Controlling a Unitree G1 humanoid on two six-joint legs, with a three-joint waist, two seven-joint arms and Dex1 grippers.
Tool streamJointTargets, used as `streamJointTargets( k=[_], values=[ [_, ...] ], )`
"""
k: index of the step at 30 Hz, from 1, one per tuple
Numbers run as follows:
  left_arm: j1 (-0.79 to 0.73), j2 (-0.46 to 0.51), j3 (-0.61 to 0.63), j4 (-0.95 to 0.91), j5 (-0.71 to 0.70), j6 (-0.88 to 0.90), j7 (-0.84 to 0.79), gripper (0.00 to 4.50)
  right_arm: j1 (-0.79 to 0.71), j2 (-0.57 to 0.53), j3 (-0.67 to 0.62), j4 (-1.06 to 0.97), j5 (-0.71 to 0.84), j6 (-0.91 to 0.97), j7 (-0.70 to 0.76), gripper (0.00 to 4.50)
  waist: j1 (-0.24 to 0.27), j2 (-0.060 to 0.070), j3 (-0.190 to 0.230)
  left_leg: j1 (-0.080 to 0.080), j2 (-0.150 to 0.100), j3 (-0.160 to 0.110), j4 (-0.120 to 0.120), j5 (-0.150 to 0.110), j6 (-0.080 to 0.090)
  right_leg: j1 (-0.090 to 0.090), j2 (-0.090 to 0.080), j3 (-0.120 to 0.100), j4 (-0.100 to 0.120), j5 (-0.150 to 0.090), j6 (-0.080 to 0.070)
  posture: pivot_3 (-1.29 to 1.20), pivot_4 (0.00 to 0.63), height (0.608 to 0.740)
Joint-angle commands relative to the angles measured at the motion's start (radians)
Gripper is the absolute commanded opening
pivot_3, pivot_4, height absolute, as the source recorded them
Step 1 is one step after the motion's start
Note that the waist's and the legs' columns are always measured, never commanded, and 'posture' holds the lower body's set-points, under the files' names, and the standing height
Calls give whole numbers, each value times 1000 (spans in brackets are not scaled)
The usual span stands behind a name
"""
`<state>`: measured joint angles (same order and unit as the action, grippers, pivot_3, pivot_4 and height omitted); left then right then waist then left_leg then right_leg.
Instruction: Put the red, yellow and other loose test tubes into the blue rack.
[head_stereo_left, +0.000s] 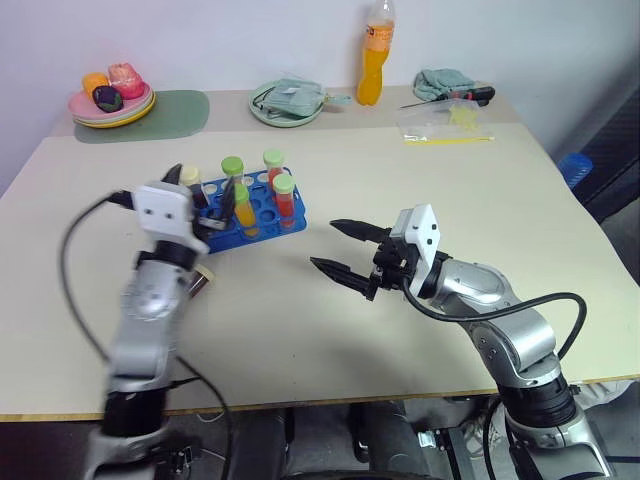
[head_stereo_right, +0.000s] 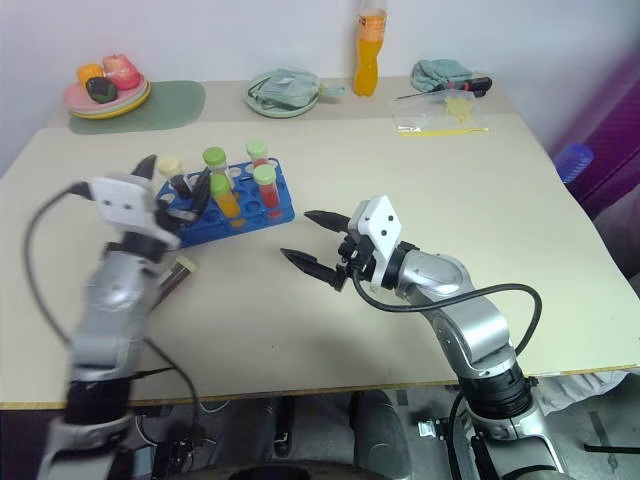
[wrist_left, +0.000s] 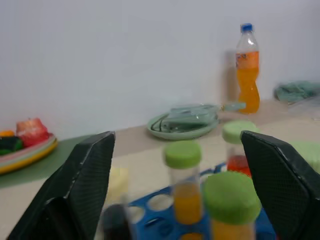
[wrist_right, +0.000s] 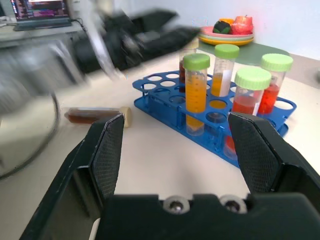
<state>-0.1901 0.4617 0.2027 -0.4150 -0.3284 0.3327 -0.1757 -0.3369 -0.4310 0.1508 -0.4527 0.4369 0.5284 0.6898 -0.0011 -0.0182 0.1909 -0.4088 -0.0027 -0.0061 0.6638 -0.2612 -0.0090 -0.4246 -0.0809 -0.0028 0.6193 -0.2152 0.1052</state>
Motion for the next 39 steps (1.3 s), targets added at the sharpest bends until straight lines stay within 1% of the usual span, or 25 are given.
streamJointTargets(
  k=[1,2,3,4,5,6,7,8,9,11,12,15,17,23,26,28,29,30,31,32,34,36,37,39],
  values=[
    [53,181,185,-158,-264,350,-105,4335,-5,-12,-26,-39,18,-10,11,3632,-3,0,0,0,0,0,0,0,0,0,0,0,0,0,0,0,150,740],
    [73,255,243,-179,-339,457,-136,4335,-7,-15,-28,-34,18,-12,15,3632,-5,0,0,0,0,0,0,0,0,0,0,0,0,0,0,0,150,740],
    [116,358,283,-208,-387,557,-201,4335,-11,-17,-26,-26,17,-15,22,3632,-10,-1,0,0,0,0,0,0,0,0,0,0,0,0,0,0,150,740],
    [155,454,296,-231,-409,641,-251,4335,-14,-18,-24,-20,16,-17,28,3632,-11,-1,1,0,0,-1,0,0,0,0,0,0,1,0,0,0,150,740],
    [180,520,303,-246,-426,695,-281,4335,-16,-18,-22,-16,16,-19,32,3632,-10,-1,1,0,0,0,0,0,0,0,0,0,1,-1,0,0,150,740],
    [193,582,284,-249,-427,758,-289,4335,-21,-17,-18,-9,14,-22,37,3632,-9,-1,1,0,0,0,0,0,0,0,0,0,0,-1,-1,0,150,740],
    [151,616,237,-224,-441,857,-261,4335,-26,-15,-11,-2,12,-26,43,3632,-7,0,1,0,0,0,0,0,0,0,0,0,0,-3,-3,0,150,740],
    [67,636,168,-171,-460,1003,-240,4335,-32,-11,-2,5,7,-32,49,3632,-1,2,1,1,0,0,-1,0,0,0,0,0,0,-3,-3,0,150,740],
    [-3,664,86,-137,-457,1091,-230,4335,-36,-8,7,10,2,-38,54,3632,6,2,1,1,-1,0,0,0,0,1,-1,0,0,-3,-3,0,150,740],
    [-128,665,-29,-83,-455,1222,-230,4335,-41,-2,16,15,-3,-43,57,3632,6,1,1,1,-2,0,0,0,0,1,2,0,-1,-3,-3,0,150,740],
    [-165,662,-72,-67,-440,1246,-226,4335,-42,-1,17,17,-5,-45,56,3632,4,1,1,1,-2,0,0,0,0,1,2,0,0,-3,-2,0,150,740],
    [-255,642,-179,-1,-389,1273,-210,4335,-36,-1,17,11,-10,-47,49,3632,-4,0,1,1,-2,0,0,0,0,0,2,0,0,-1,1,0,150,740],
    [-311,606,-230,51,-377,1282,-211,4335,-23,-4,14,0,-13,-47,41,3632,-8,0,1,0,-2,0,-1,0,0,0,1,0,0,-1,1,0,150,740],
    [-423,549,-362,135,-333,1278,-234,4335,-3,1,16,-20,-22,-46,19,3632,-10,0,1,0,-2,0,-1,0,0,-1,1,0,0,-1,1,0,150,740],
    [-451,554,-415,150,-316,1270,-262,3586,1,0,16,-26,-22,-45,14,3632,-11,0,1,0,-2,1,-1,0,0,-1,1,1,0,-1,1,0,150,740],
    [-455,558,-428,154,-309,1267,-279,2612,7,-11,13,-35,-10,-35,26,3632,-11,0,1,0,-2,1,-1,0,0,-1,1,1,0,-1,1,0,150,740],
    [-455,561,-432,156,-305,1264,-285,1968,11,-20,14,-40,-4,-30,37,3632,-11,0,1,0,-2,1,-1,0,0,-1,1,1,0,-1,1,0,150,740],
    [-453,563,-433,158,-300,1262,-292,1642,18,-38,18,-47,2,-28,61,3632,-10,0,1,0,-2,1,-1,0,0,-1,1,1,0,-1,1,0,150,740],
    [-452,567,-433,158,-296,1260,-300,1123,23,-53,21,-51,7,-25,80,3632,-9,0,1,0,-2,1,-1,0,0,-1,1,1,0,-1,1,0,150,740],
    [-450,573,-432,154,-294,1258,-309,802,26,-64,22,-52,11,-23,93,3632,-10,0,1,0,-2,1,-1,0,0,-1,1,1,0,-1,1,0,150,740],
    [-446,586,-428,144,-292,1255,-324,780,26,-73,21,-51,14,-22,104,3632,-10,0,1,0,-2,1,-1,0,0,-1,1,1,0,-1,1,0,150,740],
    [-414,619,-389,115,-287,1212,-344,780,23,-76,18,-48,13,-25,109,3632,-11,0,1,0,-2,1,-1,0,0,-1,1,1,0,-1,1,0,150,740],
    [-364,639,-318,88,-283,1142,-363,780,21,-78,15,-46,12,-27,111,3632,-12,0,1,0,-2,1,-1,0,0,-1,1,1,0,-1,0,0,150,740],
    [-242,645,-127,48,-279,957,-422,780,22,-80,10,-46,12,-29,112,3632,-17,0,1,0,-2,2,-1,0,0,-2,1,1,0,-1,0,0,150,740]
  ],
)
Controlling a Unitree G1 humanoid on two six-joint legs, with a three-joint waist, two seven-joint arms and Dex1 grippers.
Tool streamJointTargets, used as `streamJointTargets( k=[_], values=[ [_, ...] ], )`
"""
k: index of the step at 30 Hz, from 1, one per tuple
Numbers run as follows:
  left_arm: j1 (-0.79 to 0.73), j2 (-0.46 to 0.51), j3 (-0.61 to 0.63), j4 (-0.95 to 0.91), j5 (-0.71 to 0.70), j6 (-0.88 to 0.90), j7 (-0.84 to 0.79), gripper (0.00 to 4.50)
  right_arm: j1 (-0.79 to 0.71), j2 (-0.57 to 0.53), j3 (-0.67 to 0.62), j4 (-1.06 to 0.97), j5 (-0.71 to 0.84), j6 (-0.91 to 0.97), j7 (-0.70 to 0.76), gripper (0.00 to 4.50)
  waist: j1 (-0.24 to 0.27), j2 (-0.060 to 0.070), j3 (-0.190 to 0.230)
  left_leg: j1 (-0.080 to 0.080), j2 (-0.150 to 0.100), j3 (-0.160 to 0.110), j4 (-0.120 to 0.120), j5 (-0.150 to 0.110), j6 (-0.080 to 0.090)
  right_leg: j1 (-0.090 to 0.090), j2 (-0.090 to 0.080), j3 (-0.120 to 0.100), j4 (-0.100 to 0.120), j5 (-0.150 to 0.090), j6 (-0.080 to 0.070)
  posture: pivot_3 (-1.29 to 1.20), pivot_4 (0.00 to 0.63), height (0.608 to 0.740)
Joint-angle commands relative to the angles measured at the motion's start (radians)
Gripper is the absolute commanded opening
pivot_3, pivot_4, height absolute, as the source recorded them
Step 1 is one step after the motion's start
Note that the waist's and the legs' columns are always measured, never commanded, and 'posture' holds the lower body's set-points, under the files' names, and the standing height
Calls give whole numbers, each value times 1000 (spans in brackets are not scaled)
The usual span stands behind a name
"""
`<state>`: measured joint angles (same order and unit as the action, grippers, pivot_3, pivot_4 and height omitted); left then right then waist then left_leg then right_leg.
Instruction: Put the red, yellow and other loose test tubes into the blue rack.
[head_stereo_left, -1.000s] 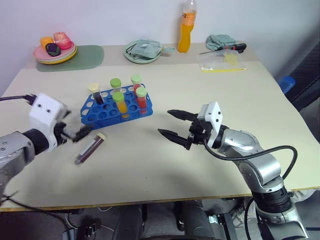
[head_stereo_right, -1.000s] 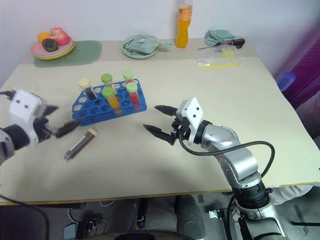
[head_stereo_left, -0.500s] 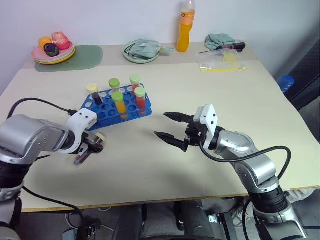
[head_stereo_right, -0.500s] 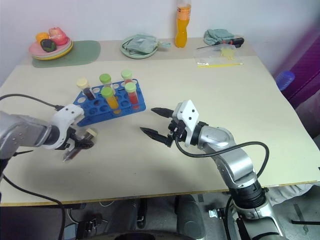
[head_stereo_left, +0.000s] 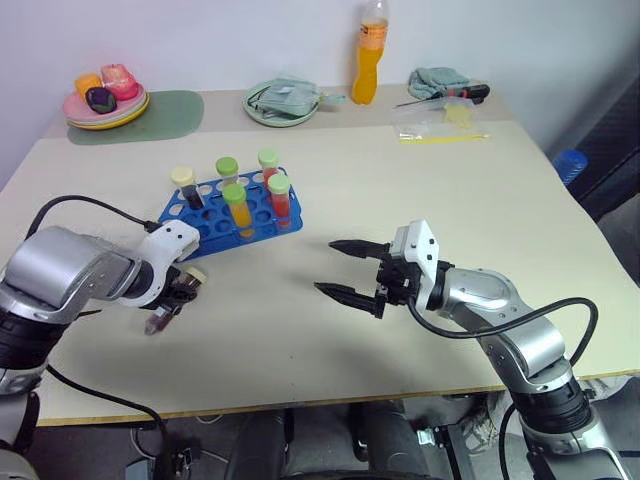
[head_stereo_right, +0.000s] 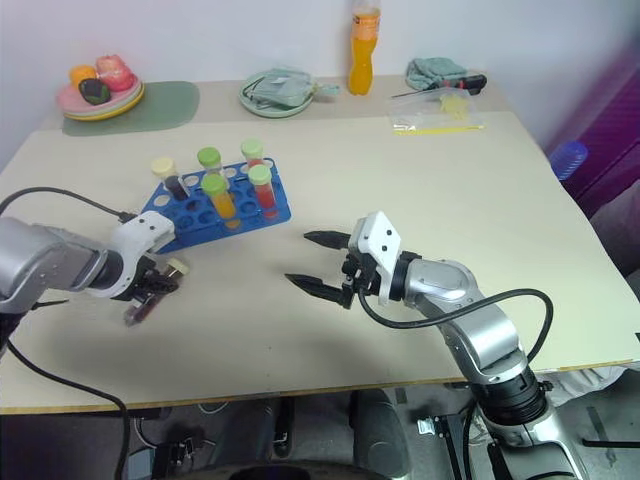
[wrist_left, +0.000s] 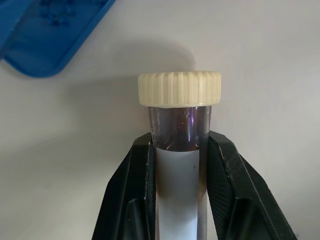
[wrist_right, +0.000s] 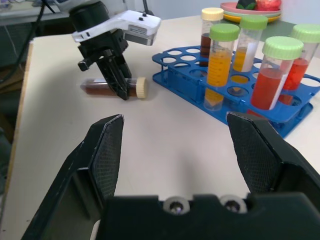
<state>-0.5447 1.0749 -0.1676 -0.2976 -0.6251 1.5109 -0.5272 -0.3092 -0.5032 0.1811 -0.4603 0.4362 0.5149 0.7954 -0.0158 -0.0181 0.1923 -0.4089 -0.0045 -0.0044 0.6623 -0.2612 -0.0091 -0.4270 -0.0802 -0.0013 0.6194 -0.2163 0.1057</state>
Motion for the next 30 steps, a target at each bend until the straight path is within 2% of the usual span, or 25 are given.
streamJointTargets(
  k=[1,3,5,6,9,11,14,17,20,30],
  values=[
    [157,27,309,-80,20,-282,-89,780,-5,-9,-22,-39,12,-17,8,3632,-2,0,0,0,2,1,-1,0,0,-1,0,1,0,0,0,0,150,740],
    [227,-47,473,-89,55,-406,-38,780,-2,-10,-27,-40,15,-17,6,3632,5,0,0,-1,2,0,-1,0,0,-1,-1,0,0,-2,-4,0,150,740],
    [236,-200,624,-107,141,-621,126,780,-3,1,-29,-37,16,-19,-5,3632,15,0,0,-1,2,-1,0,0,0,0,-2,-1,0,-2,-5,0,150,740],
    [221,-287,645,-126,162,-697,199,780,-7,10,-22,-32,12,-21,-10,3632,23,0,0,-1,2,-1,0,0,0,0,-2,-1,-2,-2,-5,0,150,740],
    [227,-488,543,-165,318,-965,346,780,-22,33,-4,-18,5,-23,-16,3632,36,-3,-2,0,0,-1,2,0,0,3,-4,-1,-3,-1,-4,0,150,740],
    [217,-654,488,-120,396,-1142,451,780,-35,46,4,-8,5,-23,-14,3632,43,-3,-2,0,-1,-1,3,0,0,4,-5,-1,-2,0,-2,0,150,740],
    [227,-783,388,34,543,-1415,532,780,-52,56,15,7,-3,-28,-7,3632,52,-4,-3,0,-3,1,3,0,0,4,-7,-1,-3,1,-1,0,150,740],
    [226,-843,330,163,602,-1558,546,780,-58,53,17,11,-10,-33,-4,3632,53,-4,-3,0,-5,1,3,0,0,4,-6,-1,-2,1,-1,0,150,740],
    [220,-879,323,240,601,-1625,550,780,-59,45,4,7,-12,-31,-8,3632,51,-4,-3,0,-5,1,3,0,0,3,-5,-1,-2,2,-1,0,150,740],
    [226,-906,321,343,561,-1676,517,780,-40,34,-15,-15,-12,-21,-24,3632,52,-4,-3,0,-4,1,4,0,0,4,-4,-1,-2,2,0,0,150,740]
  ],
)
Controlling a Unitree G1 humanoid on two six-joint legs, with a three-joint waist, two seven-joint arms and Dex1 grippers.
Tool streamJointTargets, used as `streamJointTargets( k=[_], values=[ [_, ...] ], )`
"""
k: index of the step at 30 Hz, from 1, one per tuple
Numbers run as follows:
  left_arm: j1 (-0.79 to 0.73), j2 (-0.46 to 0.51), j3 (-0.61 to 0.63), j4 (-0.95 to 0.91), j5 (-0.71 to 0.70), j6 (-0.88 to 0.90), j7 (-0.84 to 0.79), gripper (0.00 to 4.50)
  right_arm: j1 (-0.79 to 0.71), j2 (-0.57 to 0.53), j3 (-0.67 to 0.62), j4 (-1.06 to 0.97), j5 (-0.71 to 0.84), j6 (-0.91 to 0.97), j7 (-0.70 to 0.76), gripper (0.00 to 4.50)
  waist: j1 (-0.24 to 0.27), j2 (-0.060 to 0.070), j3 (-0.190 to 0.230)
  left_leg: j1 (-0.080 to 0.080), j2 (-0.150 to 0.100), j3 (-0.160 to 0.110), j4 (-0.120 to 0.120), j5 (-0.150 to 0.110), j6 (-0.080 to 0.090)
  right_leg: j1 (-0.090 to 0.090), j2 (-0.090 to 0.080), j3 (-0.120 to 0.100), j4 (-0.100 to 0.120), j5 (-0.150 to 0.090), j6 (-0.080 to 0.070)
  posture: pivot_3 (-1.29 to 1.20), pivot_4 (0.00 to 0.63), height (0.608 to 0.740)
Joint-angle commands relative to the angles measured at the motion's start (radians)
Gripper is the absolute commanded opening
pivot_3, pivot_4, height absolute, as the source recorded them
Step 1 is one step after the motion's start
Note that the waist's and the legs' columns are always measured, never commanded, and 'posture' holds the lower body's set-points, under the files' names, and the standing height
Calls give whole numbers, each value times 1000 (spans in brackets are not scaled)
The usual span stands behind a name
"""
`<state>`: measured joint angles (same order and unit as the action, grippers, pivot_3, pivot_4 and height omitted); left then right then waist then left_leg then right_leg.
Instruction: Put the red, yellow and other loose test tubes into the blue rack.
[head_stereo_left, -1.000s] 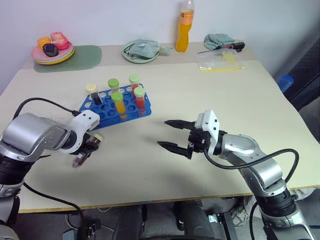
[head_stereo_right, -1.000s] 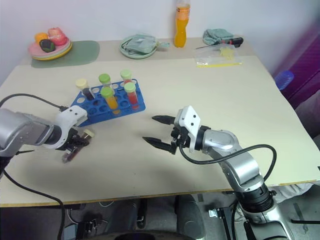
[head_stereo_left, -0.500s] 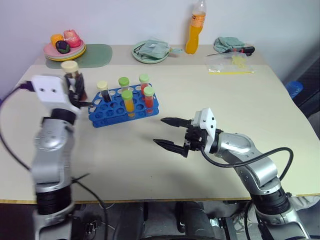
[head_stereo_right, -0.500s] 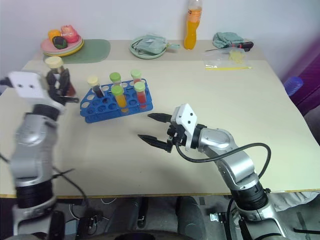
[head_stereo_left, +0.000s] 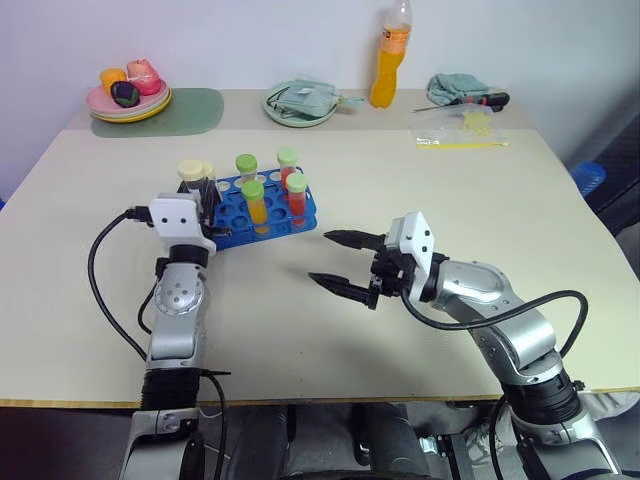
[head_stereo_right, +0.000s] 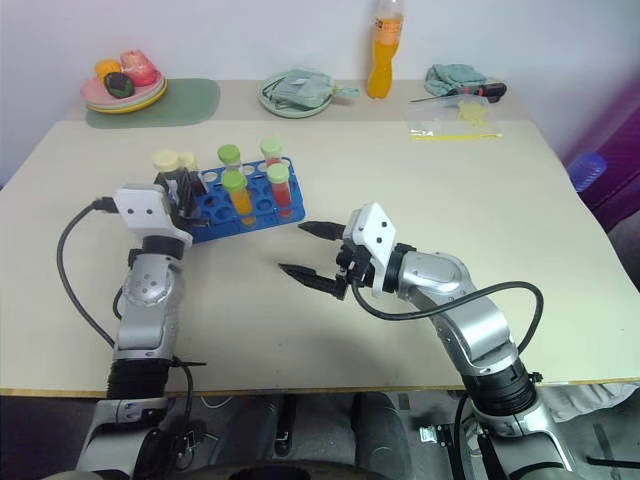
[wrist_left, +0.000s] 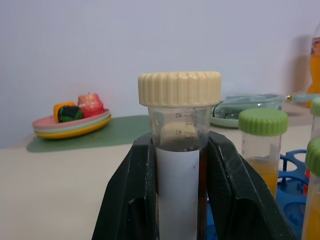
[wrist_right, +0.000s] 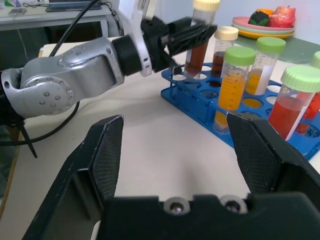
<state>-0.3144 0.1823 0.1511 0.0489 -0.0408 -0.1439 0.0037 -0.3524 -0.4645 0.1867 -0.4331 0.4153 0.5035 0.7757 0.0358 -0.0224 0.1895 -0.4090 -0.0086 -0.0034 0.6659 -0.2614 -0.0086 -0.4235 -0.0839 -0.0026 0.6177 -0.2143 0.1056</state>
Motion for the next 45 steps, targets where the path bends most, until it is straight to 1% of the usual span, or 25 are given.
streamJointTargets(
  k=[1,8,13,21,31,40,42,43,45],
  values=[
    [-3,-18,-2,-5,-25,-21,-18,780,3,-5,-20,-43,10,-9,-5,3632,1,0,0,0,0,0,0,0,0,0,0,0,0,0,0,0,150,740],
    [9,-53,-30,-37,-3,-1,-16,780,-3,1,-16,-38,11,-10,-7,3632,1,0,0,0,0,0,0,0,0,1,0,0,0,0,0,0,150,740],
    [21,-77,-42,-63,-12,24,-24,780,-4,-1,-15,-34,10,-12,-2,3632,1,0,0,0,0,0,0,0,0,1,1,0,0,0,0,0,150,740],
    [40,-55,-39,-90,56,24,8,780,-1,-3,-16,-33,10,-12,0,3632,0,0,0,0,1,0,0,0,0,1,1,0,0,0,0,0,150,740],
    [25,-29,-25,-64,51,28,22,780,1,1,-10,-32,6,-17,0,3632,0,0,0,0,1,0,0,0,0,1,2,0,0,0,0,0,150,740],
    [29,-41,-36,-54,41,34,19,780,2,1,-9,-31,3,-20,1,3632,0,0,0,0,1,0,0,0,0,1,2,0,0,0,0,0,150,740],
    [27,-40,-34,-50,47,31,24,1837,2,0,-9,-32,3,-21,2,3632,0,0,0,0,1,0,0,0,0,1,2,0,0,0,0,0,150,740],
    [28,-41,-33,-52,47,29,26,2261,4,-1,-11,-32,4,-22,3,3632,-1,0,0,0,1,0,0,0,0,1,2,0,0,0,0,0,150,740],
    [31,-38,-26,-70,38,31,23,3280,6,-5,-15,-34,6,-22,5,3632,0,0,0,0,2,0,0,0,0,1,2,0,0,0,0,0,150,740]
  ],
)
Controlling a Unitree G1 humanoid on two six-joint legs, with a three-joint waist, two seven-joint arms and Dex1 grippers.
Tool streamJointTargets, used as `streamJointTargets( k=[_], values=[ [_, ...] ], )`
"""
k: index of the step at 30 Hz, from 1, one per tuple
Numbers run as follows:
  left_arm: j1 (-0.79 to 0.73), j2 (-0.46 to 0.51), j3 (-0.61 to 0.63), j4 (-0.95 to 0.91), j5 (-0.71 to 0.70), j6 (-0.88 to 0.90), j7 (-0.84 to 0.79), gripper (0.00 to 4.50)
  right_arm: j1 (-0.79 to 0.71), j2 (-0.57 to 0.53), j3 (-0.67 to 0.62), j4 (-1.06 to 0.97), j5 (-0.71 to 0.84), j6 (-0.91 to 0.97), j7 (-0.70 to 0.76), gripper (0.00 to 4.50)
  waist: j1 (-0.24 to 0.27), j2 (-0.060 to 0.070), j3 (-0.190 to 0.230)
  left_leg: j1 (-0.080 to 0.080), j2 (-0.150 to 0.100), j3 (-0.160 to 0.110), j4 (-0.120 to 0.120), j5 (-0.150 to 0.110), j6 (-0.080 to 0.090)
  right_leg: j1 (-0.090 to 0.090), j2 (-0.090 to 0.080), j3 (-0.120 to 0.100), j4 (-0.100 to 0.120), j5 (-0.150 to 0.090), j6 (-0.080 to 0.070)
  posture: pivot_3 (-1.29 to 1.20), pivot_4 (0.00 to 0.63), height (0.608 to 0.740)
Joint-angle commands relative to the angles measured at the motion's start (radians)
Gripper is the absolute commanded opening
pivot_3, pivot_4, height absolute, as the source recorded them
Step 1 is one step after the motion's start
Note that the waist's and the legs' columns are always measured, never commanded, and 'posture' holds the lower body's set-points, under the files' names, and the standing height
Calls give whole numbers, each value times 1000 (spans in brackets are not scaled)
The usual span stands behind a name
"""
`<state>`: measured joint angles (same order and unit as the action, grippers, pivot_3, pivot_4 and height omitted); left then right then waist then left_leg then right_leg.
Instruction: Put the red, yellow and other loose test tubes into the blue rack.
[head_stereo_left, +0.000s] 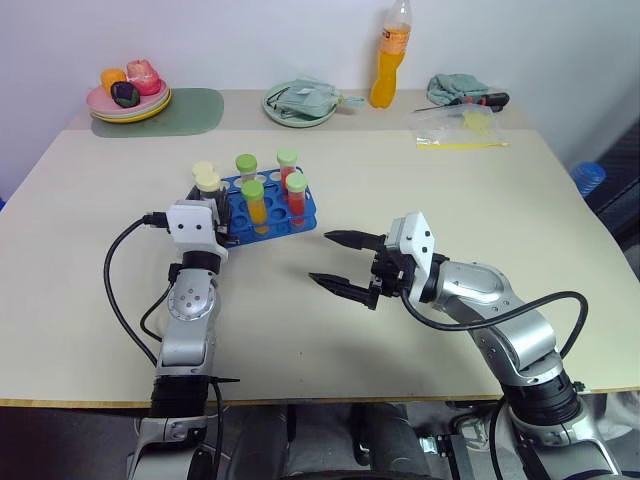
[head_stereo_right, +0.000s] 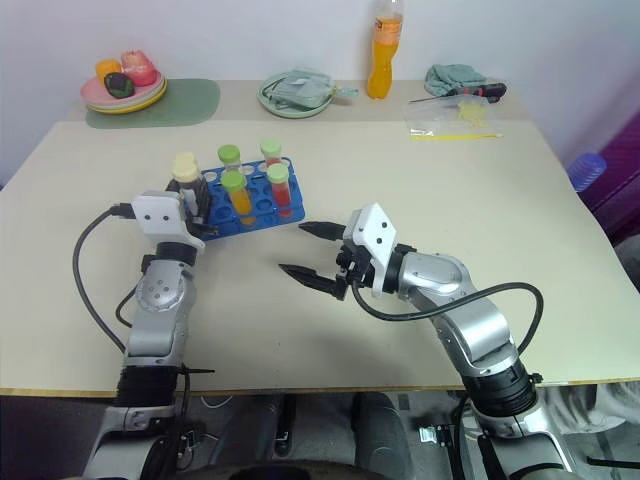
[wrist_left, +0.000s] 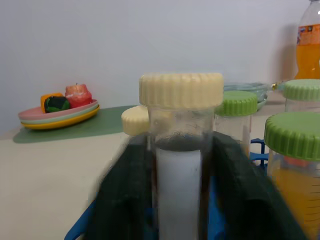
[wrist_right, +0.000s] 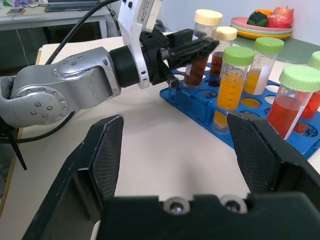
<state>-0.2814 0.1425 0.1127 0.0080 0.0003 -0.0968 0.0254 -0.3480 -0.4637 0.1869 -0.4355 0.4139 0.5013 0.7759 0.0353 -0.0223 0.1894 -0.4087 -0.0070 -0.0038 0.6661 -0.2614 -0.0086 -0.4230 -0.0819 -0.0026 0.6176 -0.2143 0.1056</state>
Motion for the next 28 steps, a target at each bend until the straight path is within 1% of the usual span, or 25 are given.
streamJointTargets(
  k=[1,2,5,6,10,13,16,18,21,28],
  values=[
    [3,4,16,-48,-16,-10,-7,3869,2,-9,-19,-31,8,-20,7,3632,0,0,0,0,0,0,0,0,0,0,0,0,0,0,0,0,150,740],
    [13,11,26,-82,-36,5,-19,4302,1,-16,-29,-31,10,-19,10,3632,0,0,0,0,0,0,0,0,0,0,0,0,0,0,0,0,150,740],
    [76,66,65,-211,-114,75,-94,4302,3,-53,-80,-27,27,-10,21,3632,-3,0,0,0,1,-1,0,0,0,0,0,0,0,0,0,0,150,740],
    [114,99,90,-268,-164,117,-137,4302,9,-76,-116,-20,40,-4,26,3632,-5,0,0,0,2,-1,0,0,0,0,0,0,0,0,0,0,150,740],
    [312,290,244,-434,-349,260,-330,4302,51,-182,-275,29,82,17,53,3632,-23,0,0,0,4,-1,-2,0,0,-1,0,0,0,0,-1,0,150,740],
    [456,413,369,-461,-438,338,-452,4302,95,-266,-380,76,103,26,87,3632,-23,0,0,0,5,-1,-2,0,0,-1,0,0,-1,-3,-4,0,150,740],
    [553,491,421,-445,-457,359,-547,4302,127,-322,-440,122,107,22,113,3632,-22,1,0,0,5,0,-2,0,0,-1,0,0,-3,-4,-7,0,150,740],
    [572,508,431,-435,-469,369,-577,4302,141,-336,-460,149,104,10,123,3632,-21,1,0,0,5,0,-2,0,0,0,0,0,-3,-4,-7,0,150,740],
    [561,511,442,-395,-473,374,-592,4302,163,-335,-460,157,90,-5,127,3632,-23,1,0,0,5,0,-2,0,0,0,0,0,-3,-4,-7,0,150,740],
    [562,478,410,-409,-442,369,-578,4302,176,-322,-441,159,77,-19,116,3632,-24,1,1,0,5,1,-2,0,0,-1,0,1,-3,-4,-7,0,150,740]
  ],
)
